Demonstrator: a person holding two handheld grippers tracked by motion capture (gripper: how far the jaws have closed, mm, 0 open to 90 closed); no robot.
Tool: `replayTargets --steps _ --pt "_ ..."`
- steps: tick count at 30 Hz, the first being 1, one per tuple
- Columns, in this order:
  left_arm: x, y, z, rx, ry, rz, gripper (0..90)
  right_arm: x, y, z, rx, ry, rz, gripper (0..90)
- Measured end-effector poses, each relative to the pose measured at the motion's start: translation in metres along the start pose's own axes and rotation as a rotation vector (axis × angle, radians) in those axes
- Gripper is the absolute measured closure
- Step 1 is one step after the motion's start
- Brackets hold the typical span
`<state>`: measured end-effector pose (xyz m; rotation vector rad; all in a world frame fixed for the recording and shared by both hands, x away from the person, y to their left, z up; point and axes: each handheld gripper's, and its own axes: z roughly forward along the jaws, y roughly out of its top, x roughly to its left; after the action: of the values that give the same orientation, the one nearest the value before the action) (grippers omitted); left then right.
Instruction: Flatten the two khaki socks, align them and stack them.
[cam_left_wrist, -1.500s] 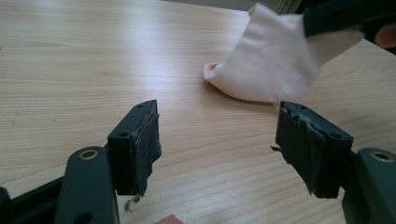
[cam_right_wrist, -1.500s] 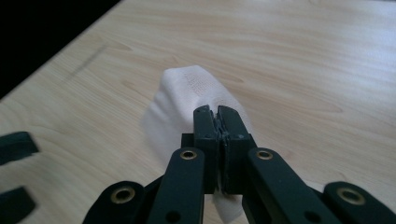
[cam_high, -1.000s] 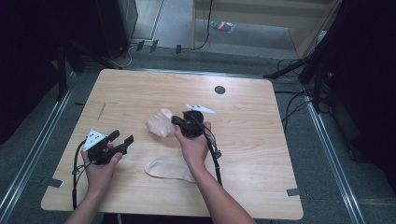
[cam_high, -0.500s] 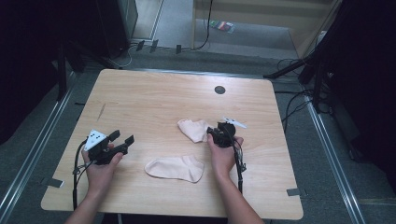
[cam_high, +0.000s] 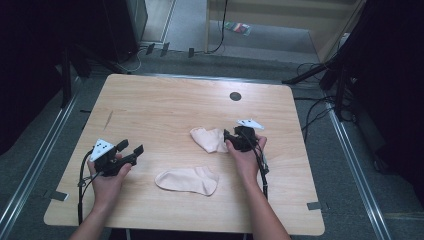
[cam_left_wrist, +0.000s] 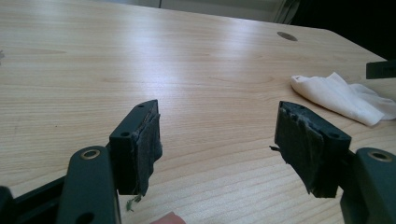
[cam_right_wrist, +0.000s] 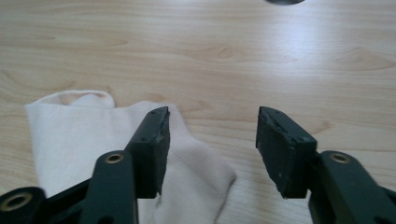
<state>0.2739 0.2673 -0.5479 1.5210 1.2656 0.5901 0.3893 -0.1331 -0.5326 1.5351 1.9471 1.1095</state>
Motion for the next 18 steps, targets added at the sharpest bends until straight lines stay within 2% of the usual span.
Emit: replayTargets --steps 2,6,9,10,11,12,14,16,18 --pt "0.0 0.0 0.0 0.0 0.001 0.001 31.8 0.002 -0.002 0.003 0.032 0.015 -0.015 42.8" --pt "-0.001 0.0 0.0 0.002 0.003 0.002 31.9 0.009 -0.01 0.007 0.076 -0.008 -0.067 43.7" --pt "-0.001 0.0 0.0 0.005 0.003 0.006 31.9 0.014 -0.015 0.008 0.071 -0.039 -0.112 50.0" --pt "-0.001 0.0 0.0 0.005 0.003 0.006 31.9 0.014 -0.015 0.008 0.071 -0.039 -0.112 50.0" --pt "-0.001 0.0 0.0 0.005 0.003 0.007 31.9 0.016 -0.016 0.007 0.067 -0.041 -0.125 54.8" --pt "-0.001 0.0 0.0 0.004 0.003 0.007 31.9 0.02 -0.018 0.006 0.062 -0.035 -0.139 64.5" --pt "-0.001 0.0 0.0 0.004 0.004 0.008 31.9 0.023 -0.018 0.005 0.072 -0.021 -0.142 78.1" --pt "-0.001 0.0 0.0 0.004 0.003 0.007 31.9 0.027 -0.016 0.004 0.09 -0.029 -0.147 82.6" --pt "-0.002 -0.001 0.0 0.004 0.003 0.007 31.9 0.032 -0.012 0.002 0.098 -0.01 -0.126 83.6"
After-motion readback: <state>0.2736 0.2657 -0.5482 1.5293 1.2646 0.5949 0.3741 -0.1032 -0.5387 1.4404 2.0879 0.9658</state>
